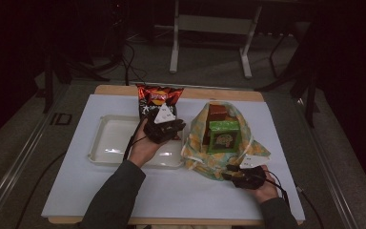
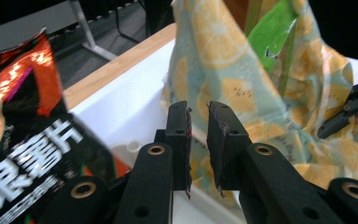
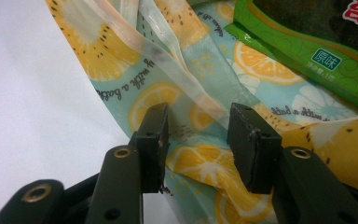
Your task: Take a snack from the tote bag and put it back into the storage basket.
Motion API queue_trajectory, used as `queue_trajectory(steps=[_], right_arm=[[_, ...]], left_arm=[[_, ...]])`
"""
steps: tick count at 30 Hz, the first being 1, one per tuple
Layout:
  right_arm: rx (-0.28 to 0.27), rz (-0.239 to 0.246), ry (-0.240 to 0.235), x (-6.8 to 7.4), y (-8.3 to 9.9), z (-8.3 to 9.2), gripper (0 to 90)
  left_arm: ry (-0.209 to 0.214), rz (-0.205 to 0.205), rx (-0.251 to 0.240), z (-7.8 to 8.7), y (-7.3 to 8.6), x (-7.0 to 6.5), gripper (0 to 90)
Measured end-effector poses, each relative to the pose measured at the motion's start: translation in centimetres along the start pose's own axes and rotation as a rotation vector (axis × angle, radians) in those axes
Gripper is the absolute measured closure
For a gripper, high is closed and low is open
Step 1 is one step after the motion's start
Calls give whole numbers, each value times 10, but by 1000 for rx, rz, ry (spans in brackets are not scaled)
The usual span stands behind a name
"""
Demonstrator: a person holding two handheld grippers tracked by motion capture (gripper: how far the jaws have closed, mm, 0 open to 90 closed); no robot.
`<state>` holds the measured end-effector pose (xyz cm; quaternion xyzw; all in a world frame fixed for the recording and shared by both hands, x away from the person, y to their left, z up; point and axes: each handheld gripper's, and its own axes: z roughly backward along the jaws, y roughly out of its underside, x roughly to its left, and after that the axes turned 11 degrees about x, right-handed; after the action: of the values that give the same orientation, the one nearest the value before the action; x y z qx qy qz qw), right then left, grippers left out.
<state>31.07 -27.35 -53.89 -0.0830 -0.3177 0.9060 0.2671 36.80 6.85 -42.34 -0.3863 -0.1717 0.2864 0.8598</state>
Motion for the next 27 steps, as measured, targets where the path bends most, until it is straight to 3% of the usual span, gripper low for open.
queue_trajectory(steps=[9,17,22,27], right_arm=[[0,0,-1,0,0,0,577],[1,0,-3,0,0,0,574],[1,0,-4,0,0,0,571],[2,-1,-5,0,0,0,567]], left_arm=[[34,15,-19,-12,-15,-7,587],[39,24,-16,-27,-31,-14,505],[7,27,12,-38,-39,-16,519],[-40,51,48,-48,-44,-11,627]])
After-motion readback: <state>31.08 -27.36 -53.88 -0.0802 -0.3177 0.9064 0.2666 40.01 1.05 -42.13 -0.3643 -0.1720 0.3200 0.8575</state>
